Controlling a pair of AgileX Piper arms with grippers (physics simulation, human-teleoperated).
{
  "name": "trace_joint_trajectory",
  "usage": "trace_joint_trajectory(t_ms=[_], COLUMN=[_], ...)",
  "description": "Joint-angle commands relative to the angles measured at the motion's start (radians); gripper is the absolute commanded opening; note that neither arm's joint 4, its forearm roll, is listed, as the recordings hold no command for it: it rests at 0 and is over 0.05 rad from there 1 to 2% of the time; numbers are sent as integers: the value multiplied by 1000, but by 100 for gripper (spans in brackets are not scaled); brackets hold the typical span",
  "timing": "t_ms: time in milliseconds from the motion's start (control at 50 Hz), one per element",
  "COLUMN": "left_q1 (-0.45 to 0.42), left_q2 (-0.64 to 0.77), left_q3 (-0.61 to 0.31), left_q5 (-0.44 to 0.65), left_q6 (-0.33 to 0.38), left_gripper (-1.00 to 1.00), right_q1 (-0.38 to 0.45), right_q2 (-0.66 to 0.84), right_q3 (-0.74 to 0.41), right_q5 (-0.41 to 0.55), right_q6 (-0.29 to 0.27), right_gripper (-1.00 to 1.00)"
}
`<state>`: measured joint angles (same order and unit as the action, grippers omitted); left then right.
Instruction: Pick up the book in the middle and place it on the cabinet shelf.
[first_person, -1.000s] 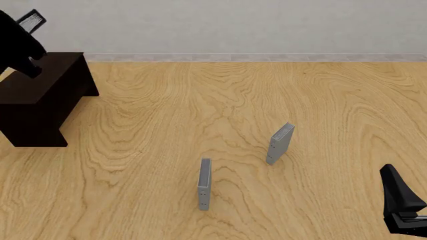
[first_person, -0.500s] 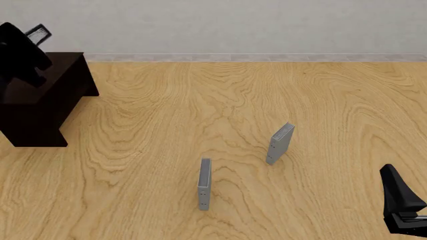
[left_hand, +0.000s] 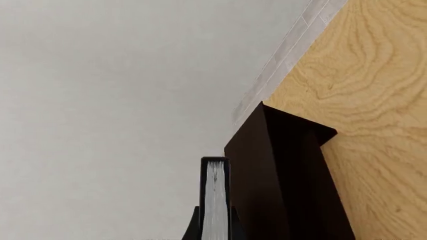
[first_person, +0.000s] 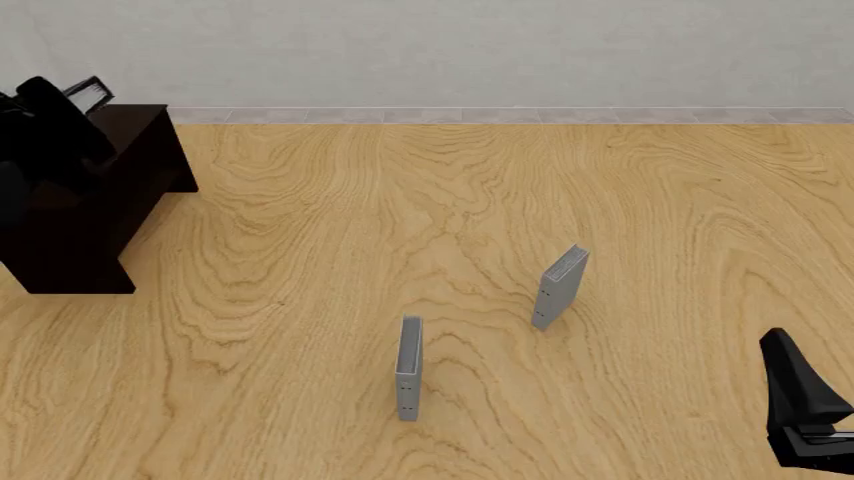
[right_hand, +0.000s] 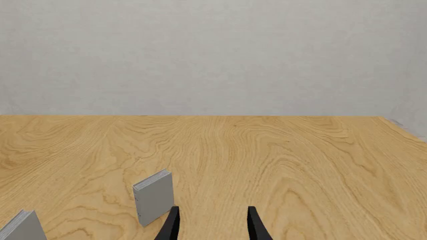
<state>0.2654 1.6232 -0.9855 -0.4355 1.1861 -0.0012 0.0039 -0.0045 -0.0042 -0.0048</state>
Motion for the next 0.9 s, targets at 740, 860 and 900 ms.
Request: trace_joint_trajectory(t_ms=[740,860,900], left_q1=[-6,-29,-43], left_q2=[61,24,1], left_q3=[56,46,30], left_q5=[25,59,101], left_q6=[-33,-85,-122], left_gripper=[-100,100,100], right_q1=[0,0,0], right_q2=[0,0,0], right_q3=[0,0,0], right_q5=[0,0,0], right_q6=[0,0,0], right_gripper=[100,100,100])
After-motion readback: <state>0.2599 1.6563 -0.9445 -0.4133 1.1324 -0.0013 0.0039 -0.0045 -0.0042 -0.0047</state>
